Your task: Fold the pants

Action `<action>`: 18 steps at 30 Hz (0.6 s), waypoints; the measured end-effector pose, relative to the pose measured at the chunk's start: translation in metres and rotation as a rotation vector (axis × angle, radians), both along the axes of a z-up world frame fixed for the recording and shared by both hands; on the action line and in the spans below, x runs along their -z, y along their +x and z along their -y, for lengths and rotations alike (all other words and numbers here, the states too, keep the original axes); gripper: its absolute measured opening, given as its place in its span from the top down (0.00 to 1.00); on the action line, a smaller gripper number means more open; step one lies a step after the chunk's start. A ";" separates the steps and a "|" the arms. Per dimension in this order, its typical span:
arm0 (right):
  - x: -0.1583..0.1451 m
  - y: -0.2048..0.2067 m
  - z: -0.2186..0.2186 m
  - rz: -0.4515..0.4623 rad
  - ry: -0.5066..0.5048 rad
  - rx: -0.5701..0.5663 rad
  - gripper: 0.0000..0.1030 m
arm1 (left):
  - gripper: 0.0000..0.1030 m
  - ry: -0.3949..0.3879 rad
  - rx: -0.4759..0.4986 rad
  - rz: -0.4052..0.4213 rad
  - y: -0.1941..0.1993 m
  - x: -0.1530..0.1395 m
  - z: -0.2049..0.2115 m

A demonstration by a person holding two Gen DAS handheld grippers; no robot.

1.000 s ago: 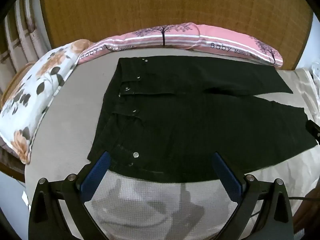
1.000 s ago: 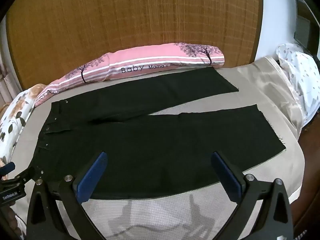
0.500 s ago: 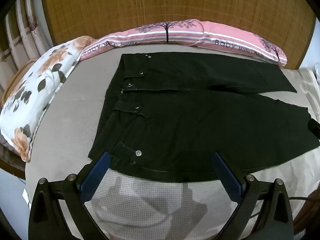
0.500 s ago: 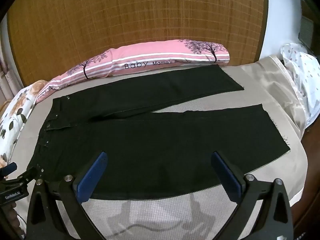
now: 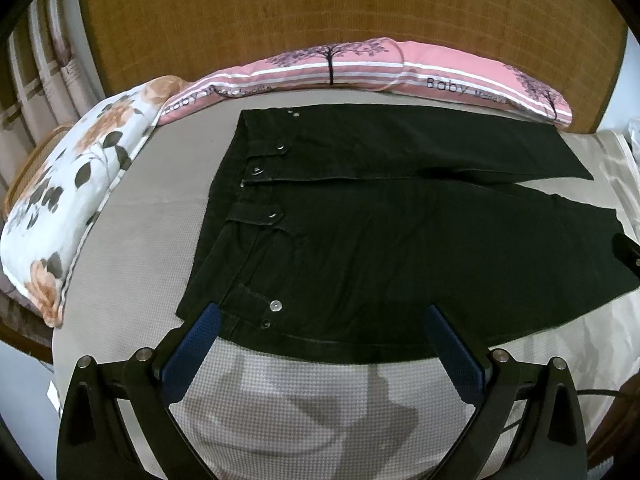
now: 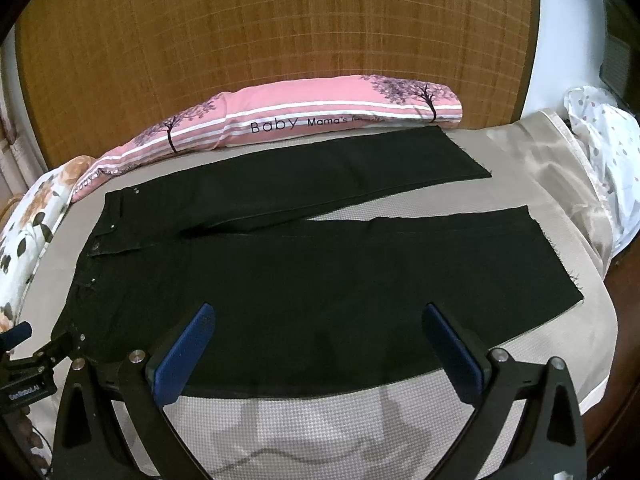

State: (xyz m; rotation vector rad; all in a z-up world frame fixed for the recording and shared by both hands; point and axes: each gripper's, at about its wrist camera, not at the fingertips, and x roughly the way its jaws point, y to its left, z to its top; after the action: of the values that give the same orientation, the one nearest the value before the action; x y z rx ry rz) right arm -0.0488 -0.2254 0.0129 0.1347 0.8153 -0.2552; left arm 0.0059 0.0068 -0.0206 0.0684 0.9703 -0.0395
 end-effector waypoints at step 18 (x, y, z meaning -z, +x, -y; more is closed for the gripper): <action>0.001 0.000 0.009 0.008 0.018 0.014 0.00 | 0.02 0.000 -0.018 -0.004 0.000 -0.001 0.002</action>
State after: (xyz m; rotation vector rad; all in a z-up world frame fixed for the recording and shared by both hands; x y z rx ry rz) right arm -0.0487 -0.2339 0.0123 0.1587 0.8089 -0.2605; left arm 0.0057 0.0052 -0.0200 0.0593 0.9746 -0.0237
